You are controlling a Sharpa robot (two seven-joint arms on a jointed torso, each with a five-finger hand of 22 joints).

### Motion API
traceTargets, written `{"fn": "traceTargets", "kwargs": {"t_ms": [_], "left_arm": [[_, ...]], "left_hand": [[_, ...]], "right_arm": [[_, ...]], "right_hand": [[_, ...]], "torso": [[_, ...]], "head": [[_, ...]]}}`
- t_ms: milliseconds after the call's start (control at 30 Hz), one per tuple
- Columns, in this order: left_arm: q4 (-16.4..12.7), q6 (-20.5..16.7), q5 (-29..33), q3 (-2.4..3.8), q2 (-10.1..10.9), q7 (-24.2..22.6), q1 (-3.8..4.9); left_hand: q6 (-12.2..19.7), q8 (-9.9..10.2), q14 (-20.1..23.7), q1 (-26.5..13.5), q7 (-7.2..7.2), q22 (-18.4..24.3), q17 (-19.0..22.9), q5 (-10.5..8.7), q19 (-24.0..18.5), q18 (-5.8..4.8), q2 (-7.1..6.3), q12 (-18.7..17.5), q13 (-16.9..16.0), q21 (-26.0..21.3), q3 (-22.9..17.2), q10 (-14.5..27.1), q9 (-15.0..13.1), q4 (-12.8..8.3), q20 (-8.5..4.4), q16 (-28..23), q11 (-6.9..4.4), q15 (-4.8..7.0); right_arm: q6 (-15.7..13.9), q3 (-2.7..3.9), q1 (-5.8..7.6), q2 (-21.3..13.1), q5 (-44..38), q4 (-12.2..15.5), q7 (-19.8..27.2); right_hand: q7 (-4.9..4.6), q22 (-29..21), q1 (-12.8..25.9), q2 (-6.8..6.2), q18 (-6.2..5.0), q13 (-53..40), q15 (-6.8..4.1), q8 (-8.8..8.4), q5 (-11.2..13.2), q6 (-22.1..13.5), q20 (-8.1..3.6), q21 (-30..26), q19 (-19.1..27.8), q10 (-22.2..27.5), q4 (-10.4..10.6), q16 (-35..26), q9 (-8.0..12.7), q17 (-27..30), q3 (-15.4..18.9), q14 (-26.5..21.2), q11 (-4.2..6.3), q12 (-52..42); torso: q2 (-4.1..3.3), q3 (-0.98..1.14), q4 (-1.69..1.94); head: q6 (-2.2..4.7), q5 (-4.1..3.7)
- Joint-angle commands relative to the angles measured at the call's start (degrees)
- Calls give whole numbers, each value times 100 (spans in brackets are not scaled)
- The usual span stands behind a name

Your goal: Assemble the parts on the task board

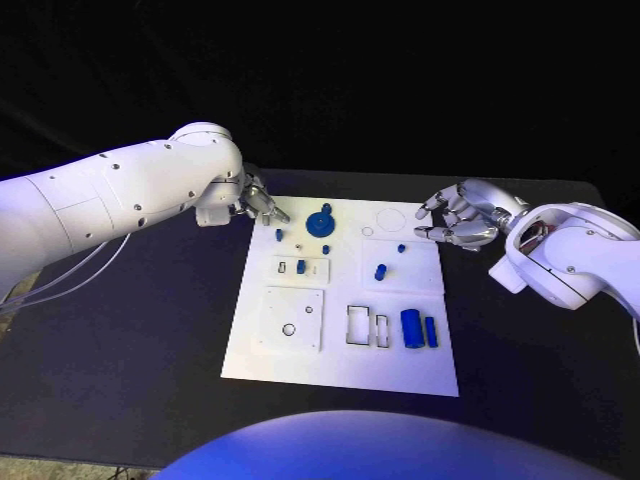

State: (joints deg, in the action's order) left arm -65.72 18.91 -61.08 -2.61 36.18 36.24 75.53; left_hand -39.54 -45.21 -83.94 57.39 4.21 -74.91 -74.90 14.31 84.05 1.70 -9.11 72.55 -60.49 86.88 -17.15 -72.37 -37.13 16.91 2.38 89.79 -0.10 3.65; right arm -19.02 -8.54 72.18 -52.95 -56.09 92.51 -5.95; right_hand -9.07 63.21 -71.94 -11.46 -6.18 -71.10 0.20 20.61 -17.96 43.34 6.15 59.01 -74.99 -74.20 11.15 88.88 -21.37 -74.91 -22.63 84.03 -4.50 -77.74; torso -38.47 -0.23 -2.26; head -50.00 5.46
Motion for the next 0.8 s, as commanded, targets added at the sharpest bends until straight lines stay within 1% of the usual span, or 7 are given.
{"fn": "traceTargets", "kwargs": {"t_ms": [33, 100, 167, 333, 567, 733, 800], "left_arm": [[17, 291, 76, -3, -31, -75, -7], [21, 343, 103, -7, -42, -77, -11], [23, 388, 138, -11, -52, -81, -16], [38, 457, 234, -23, -75, -85, -31], [46, 490, 296, -41, -94, -101, -46], [37, 487, 353, -47, -104, -117, -50], [33, 475, 371, -49, -107, -117, -51]], "left_hand": [[15, 11, -606, -26, 28, -1253, -1510, 48, 432, -78, 58, -11, 8, -37, 43, 35, 12, -12, 53, 21, 21, -36], [8, 2, -606, -3, 28, -1254, -1510, 156, 432, -78, 85, -9, 8, -39, 53, 43, 28, -14, 55, 21, 23, -38], [-31, -31, -606, 58, 20, -1254, -1510, 374, 431, -77, 120, 0, 5, -42, 51, 45, 42, -17, 55, 21, 18, -36], [-86, -83, -606, 135, 4, -1264, -1510, 533, 436, -80, 169, 11, 0, -32, 33, 43, 46, -21, 50, 21, 5, -27], [-102, -102, -606, 191, -3, -1261, -1510, 598, 434, -79, 206, 13, 1, -37, 9, 43, 52, -25, 45, 21, -2, -22], [-123, -127, -606, 286, -17, -1264, -1510, 613, 435, -79, 279, 22, -6, -36, -46, 36, 59, -28, 38, 21, -14, -13], [-127, -137, -606, 345, -24, -1267, -1510, 577, 437, -80, 316, 26, -9, -33, -84, 32, 65, -29, 33, 21, -20, -7]], "right_arm": [[28, 0, -4, 4, -21, 7, 41], [29, 0, -5, 5, -21, 7, 41], [30, 0, -5, 6, -21, 7, 41], [30, 0, -5, 7, -21, 5, 39], [30, 0, -5, 10, -21, 3, 38], [32, 0, -5, 15, -21, -1, 39], [33, 0, -6, 17, -21, -3, 38]], "right_hand": [[0, -1, 27, 12, -107, 8, -5, 35, -16, -53, -4, -16, 43, 21, 40, -30, -7, -1188, -3, 498, 16, -2], [0, -3, 25, 12, -107, 5, -5, 36, -20, -54, -4, -19, 44, 19, 40, -29, -7, -1189, -5, 498, 16, -4], [0, -4, 23, 12, -108, 4, -6, 36, -22, -54, -4, -21, 44, 18, 40, -29, -7, -1190, -6, 499, 16, -5], [0, -2, 18, 14, -107, 0, -6, 38, -32, -54, -4, -20, 43, 14, 40, -28, -8, -1192, -10, 499, 16, -8], [0, -2, 18, 14, -107, 0, -6, 38, -32, -54, -4, -20, 43, 14, 40, -28, -8, -1192, -10, 499, 16, -8], [0, -8, 14, 15, -109, 2, -6, 41, -43, -54, -4, -28, 46, 16, 41, -32, -8, -1185, -13, 497, 16, -8], [0, -8, 14, 15, -109, 2, -6, 41, -43, -54, -4, -28, 46, 16, 41, -32, -8, -1185, -13, 497, 16, -8]], "torso": [[3, 5, 0], [4, 6, -1], [6, 7, -1], [4, 4, -1], [7, 7, 4], [8, 6, 3], [8, 8, 4]], "head": [[0, -10], [0, -10], [0, -7], [0, -14], [0, -27], [0, -19], [0, -20]]}}
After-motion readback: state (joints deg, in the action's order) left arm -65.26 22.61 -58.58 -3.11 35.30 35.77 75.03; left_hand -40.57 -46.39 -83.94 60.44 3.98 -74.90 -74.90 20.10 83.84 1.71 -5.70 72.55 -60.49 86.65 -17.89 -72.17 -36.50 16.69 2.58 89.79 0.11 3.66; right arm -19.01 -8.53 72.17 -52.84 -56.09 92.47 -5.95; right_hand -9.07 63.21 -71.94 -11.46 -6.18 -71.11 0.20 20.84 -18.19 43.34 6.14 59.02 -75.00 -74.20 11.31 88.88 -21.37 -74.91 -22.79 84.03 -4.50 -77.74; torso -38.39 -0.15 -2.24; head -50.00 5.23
